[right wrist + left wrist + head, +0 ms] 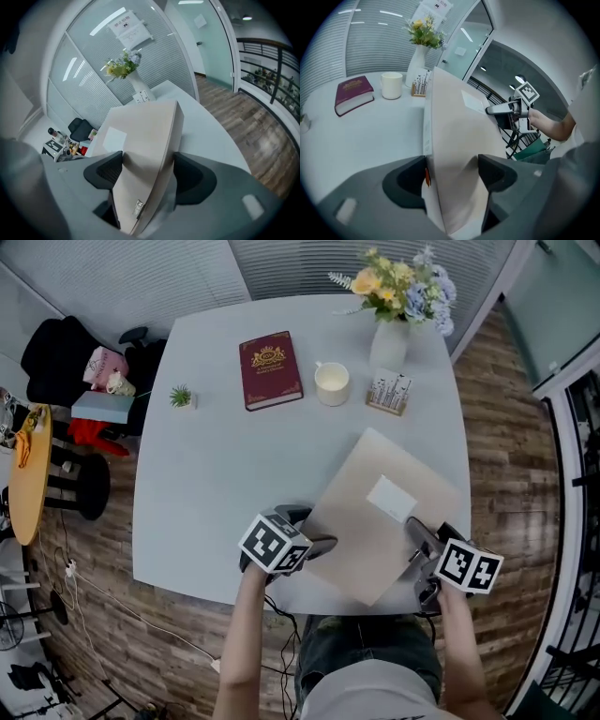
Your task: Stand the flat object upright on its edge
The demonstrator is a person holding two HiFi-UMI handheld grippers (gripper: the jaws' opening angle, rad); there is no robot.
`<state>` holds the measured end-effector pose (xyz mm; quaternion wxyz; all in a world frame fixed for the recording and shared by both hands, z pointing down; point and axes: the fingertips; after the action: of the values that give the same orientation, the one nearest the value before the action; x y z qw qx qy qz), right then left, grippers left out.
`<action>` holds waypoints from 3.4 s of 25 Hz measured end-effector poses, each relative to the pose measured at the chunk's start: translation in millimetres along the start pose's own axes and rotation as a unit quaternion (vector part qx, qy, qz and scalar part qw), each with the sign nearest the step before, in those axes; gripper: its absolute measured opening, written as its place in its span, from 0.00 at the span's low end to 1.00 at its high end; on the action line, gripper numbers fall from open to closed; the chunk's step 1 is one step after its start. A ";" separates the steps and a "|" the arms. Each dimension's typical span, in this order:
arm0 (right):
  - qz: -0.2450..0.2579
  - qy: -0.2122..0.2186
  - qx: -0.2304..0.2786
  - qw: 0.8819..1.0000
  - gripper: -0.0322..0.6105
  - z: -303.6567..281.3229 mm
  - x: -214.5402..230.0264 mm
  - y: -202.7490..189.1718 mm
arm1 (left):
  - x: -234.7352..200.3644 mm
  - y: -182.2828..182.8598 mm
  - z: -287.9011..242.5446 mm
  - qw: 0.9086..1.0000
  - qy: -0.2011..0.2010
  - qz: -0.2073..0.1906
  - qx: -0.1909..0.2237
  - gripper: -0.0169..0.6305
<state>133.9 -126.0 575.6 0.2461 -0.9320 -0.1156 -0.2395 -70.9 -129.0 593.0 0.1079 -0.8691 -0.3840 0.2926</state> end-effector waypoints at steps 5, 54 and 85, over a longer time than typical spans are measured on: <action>0.044 0.015 0.032 0.998 0.60 9.9 -21.1 23.6 | -0.3 10.1 18.9 0.998 0.042 -0.007 0.035 0.59; 0.386 0.034 0.263 0.883 0.54 39.7 -118.9 123.1 | -62.2 73.7 47.9 0.936 0.248 0.012 0.250 0.53; 0.387 0.000 0.275 0.880 0.54 36.8 -110.8 96.0 | -55.9 56.8 30.2 0.941 0.220 0.025 0.257 0.55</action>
<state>85.1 -199.6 452.9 0.5656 -0.7973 0.1933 -0.0840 -84.4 -209.7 569.0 0.4025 -0.8636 -0.2407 0.1851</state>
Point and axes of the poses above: the fingertips, and each gripper's own axes: z backward along the fingers, x to its right, y out of its top, and after that the axes turned 6 degrees about -x, right-handed
